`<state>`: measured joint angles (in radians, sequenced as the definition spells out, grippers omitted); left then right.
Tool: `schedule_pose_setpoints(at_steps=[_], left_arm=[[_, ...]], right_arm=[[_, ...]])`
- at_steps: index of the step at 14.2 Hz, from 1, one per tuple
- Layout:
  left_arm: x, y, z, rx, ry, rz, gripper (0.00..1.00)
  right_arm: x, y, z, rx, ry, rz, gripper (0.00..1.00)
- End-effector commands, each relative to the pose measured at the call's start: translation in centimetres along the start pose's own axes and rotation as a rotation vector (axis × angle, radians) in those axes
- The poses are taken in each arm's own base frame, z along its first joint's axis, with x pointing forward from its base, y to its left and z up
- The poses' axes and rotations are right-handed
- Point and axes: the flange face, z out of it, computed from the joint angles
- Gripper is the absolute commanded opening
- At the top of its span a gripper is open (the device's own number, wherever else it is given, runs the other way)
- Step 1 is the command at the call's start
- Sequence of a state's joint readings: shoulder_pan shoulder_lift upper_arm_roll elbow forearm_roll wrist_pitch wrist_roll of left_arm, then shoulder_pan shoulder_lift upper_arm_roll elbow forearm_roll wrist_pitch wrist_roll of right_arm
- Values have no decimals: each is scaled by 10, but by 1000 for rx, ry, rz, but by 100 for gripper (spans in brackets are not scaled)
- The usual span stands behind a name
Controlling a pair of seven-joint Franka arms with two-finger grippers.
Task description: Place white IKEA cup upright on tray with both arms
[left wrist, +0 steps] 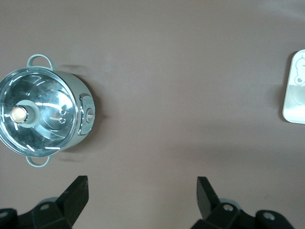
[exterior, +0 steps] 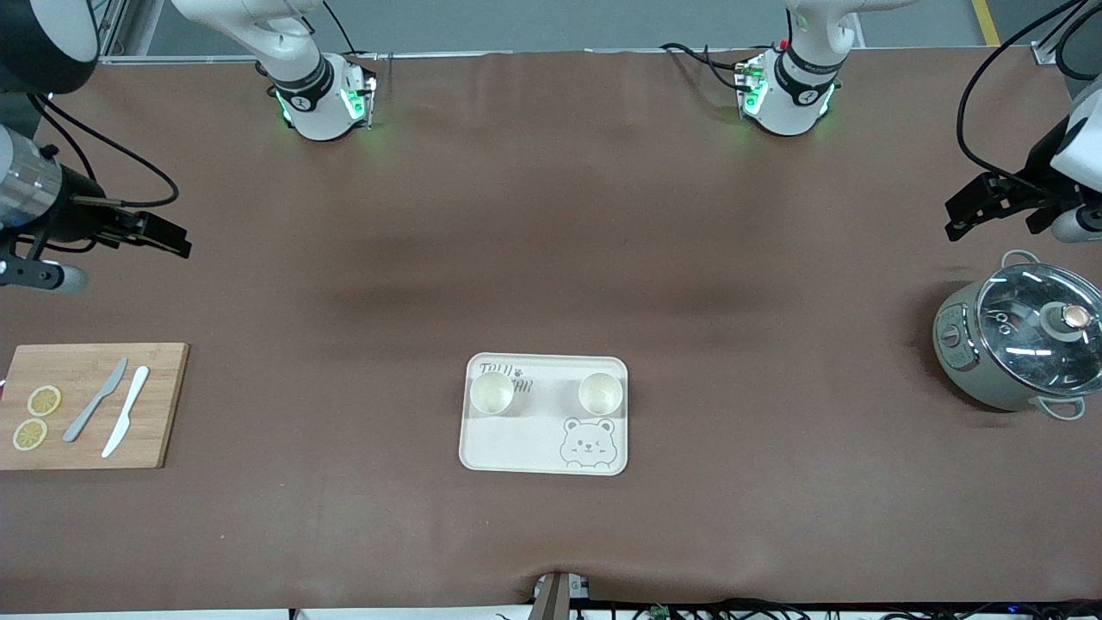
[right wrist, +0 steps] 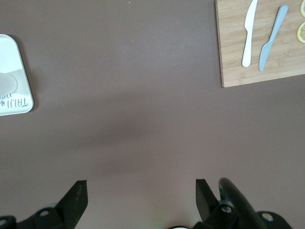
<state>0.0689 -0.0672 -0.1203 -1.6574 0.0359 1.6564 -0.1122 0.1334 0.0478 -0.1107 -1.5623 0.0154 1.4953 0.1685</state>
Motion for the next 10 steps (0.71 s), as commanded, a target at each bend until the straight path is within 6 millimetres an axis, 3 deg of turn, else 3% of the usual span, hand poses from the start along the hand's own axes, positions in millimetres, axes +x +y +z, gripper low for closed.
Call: schedule_pose_setpoints(at_steps=[1, 5, 10], left_arm=[[-7, -3, -10, -51, -3, -2, 100], [-7, -2, -8, -48, -30, 2, 100], [-8, -3, -7, -42, -45, 6, 100]], right_arm=[[-17, 20, -12, -3, 25, -52, 100], [-17, 38, -20, 1, 41, -118, 100], [-20, 33, -23, -1, 44, -130, 100]])
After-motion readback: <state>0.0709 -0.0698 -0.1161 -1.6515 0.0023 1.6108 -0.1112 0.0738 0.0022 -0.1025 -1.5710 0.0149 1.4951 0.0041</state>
